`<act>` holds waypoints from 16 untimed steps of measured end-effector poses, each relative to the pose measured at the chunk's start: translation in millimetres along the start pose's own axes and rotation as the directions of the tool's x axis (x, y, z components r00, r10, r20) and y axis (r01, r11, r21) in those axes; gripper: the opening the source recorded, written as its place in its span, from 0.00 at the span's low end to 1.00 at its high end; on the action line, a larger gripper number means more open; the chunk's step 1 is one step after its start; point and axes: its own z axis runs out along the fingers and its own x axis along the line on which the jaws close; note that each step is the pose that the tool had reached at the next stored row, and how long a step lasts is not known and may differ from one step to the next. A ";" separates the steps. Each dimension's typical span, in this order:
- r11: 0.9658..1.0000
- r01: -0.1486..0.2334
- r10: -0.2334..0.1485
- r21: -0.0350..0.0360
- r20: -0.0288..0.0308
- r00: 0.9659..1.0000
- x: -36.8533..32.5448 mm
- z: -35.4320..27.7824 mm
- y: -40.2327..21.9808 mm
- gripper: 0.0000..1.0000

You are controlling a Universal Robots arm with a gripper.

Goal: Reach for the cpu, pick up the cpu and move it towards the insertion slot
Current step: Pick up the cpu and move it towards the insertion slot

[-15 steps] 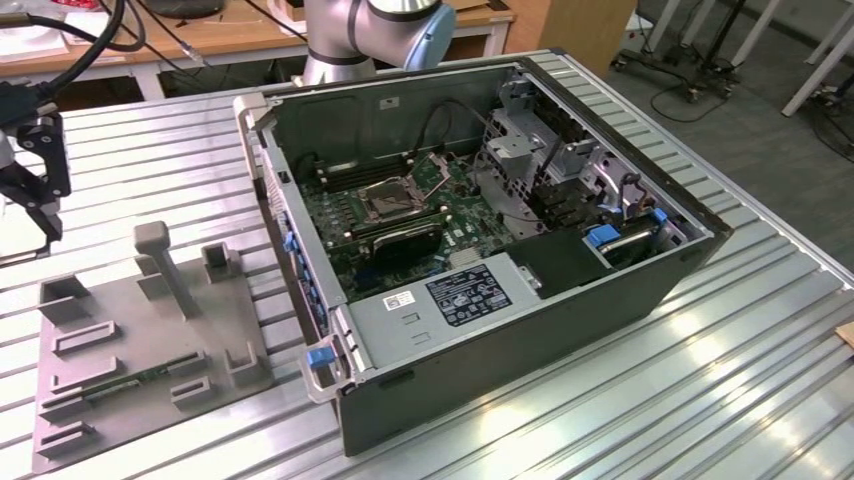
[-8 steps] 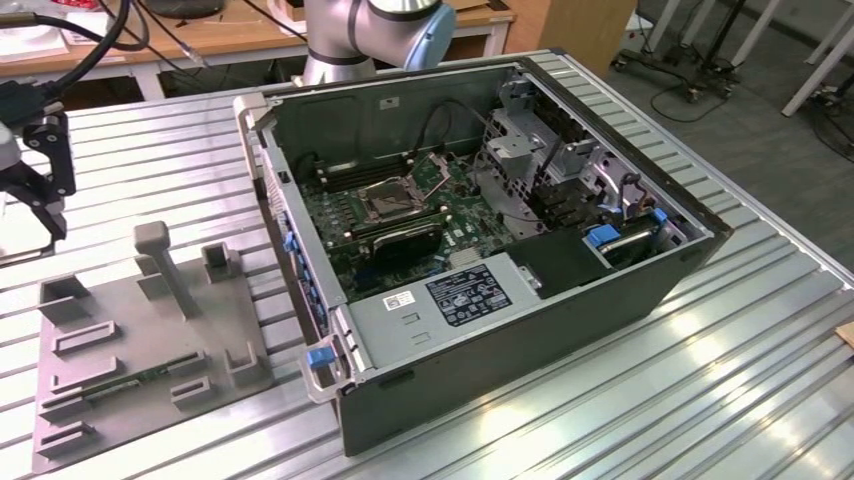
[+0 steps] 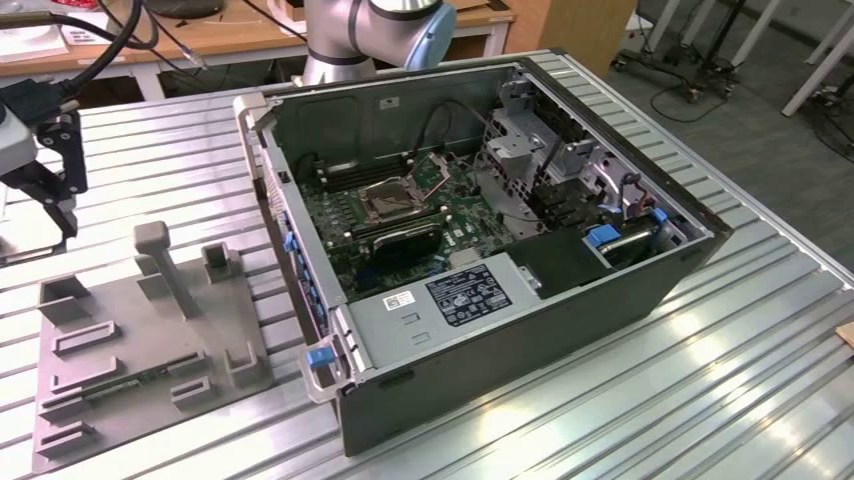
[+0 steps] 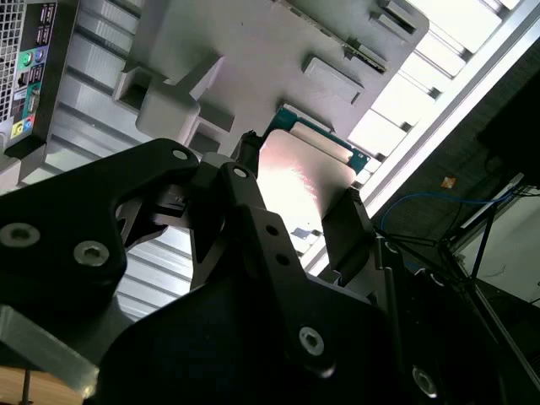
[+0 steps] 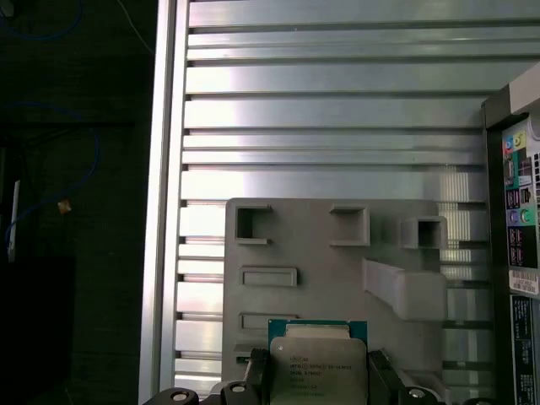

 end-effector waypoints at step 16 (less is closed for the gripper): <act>1.000 0.000 0.000 0.000 0.000 1.000 -12.7 0.1 -0.1 0.54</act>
